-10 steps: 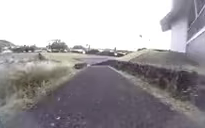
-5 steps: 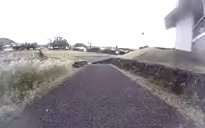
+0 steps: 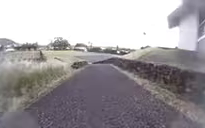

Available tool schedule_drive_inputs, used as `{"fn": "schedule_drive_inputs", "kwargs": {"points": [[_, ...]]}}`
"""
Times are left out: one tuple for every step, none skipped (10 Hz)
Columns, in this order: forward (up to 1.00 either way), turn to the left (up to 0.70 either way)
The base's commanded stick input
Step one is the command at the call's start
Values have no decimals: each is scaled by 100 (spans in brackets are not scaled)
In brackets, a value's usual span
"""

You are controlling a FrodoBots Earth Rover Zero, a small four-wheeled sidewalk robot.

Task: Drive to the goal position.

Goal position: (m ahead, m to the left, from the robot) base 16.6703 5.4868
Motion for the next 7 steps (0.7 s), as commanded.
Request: {"fn": "schedule_drive_inputs", "kwargs": {"points": [[85,0],[85,0],[85,0],[85,0],[85,0],[85,0],[85,0]]}}
